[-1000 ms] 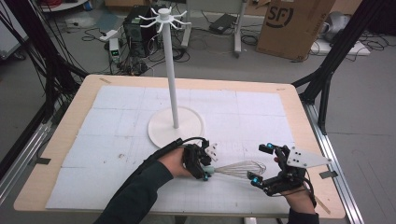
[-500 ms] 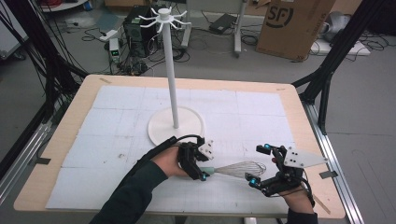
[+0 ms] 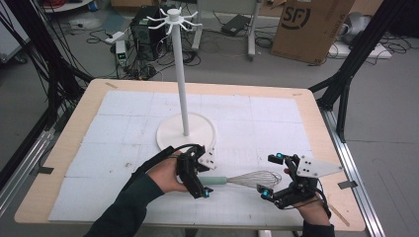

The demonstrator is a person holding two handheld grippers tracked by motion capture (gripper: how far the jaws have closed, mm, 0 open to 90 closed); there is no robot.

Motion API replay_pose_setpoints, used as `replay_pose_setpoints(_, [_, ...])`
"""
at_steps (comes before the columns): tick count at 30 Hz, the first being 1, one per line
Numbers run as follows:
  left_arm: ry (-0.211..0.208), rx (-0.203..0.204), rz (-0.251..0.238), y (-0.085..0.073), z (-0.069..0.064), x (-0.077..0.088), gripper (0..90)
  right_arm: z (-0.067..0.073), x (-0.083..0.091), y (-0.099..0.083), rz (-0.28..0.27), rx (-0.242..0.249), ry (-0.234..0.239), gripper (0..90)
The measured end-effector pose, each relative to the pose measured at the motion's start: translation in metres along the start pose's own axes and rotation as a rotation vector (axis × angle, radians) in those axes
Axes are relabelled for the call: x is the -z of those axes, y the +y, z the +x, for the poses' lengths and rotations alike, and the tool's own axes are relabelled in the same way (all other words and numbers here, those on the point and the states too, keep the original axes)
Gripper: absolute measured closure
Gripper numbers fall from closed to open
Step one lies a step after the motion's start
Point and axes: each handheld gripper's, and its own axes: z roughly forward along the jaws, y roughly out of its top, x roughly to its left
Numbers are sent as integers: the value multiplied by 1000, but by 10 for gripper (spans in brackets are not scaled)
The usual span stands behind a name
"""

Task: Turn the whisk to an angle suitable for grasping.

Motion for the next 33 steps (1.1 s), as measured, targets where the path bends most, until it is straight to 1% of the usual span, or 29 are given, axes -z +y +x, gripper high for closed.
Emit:
replay_pose_setpoints(2, [8, 7, -9, -3, -1, 5, 53, 0, -1, 0, 1, 0, 3, 0])
replay_pose_setpoints(4, [7, 15, -29, -6, -1, 10, 16, 1, -2, 0, 4, 2, 7, 0])
replay_pose_setpoints(6, [41, 22, -50, -9, -2, 15, 16, 1, -3, 0, 5, 8, 9, 0])
replay_pose_setpoints(7, [43, 29, -59, -11, -3, 17, 16, 2, -3, 0, 7, 7, 16, 0])
replay_pose_setpoints(9, [56, 40, -72, -15, -3, 21, 16, 2, -4, 0, 6, 17, 14, 0])
replay_pose_setpoints(10, [55, 47, -77, -18, -2, 24, 16, 3, -5, 0, 10, 10, 17, 1])
replay_pose_setpoints(12, [64, 61, -95, -23, -2, 29, 16, 3, -6, 0, 6, 14, 12, 0])
replay_pose_setpoints(13, [62, 68, -107, -26, -1, 32, 16, 3, -6, 0, 6, 16, 13, 1])
replay_pose_setpoints(19, [73, 116, -165, -45, 1, 50, 16, 3, -9, -1, 13, 12, 10, 0])
replay_pose_setpoints(24, [87, 144, -194, -61, 0, 61, 16, 3, -13, -2, 26, 24, 12, 0])
replay_pose_setpoints(26, [94, 157, -211, -67, -1, 65, 16, 4, -14, -2, 32, 19, 12, 0])
replay_pose_setpoints(27, [95, 158, -217, -70, -1, 68, 16, 3, -15, -2, 34, 23, 11, 1])
replay_pose_setpoints(31, [103, 196, -253, -85, 0, 77, 16, 3, -18, -4, 42, 22, 21, 1])
replay_pose_setpoints(33, [116, 212, -270, -92, 0, 82, 17, 4, -20, -4, 48, 24, 26, 0])
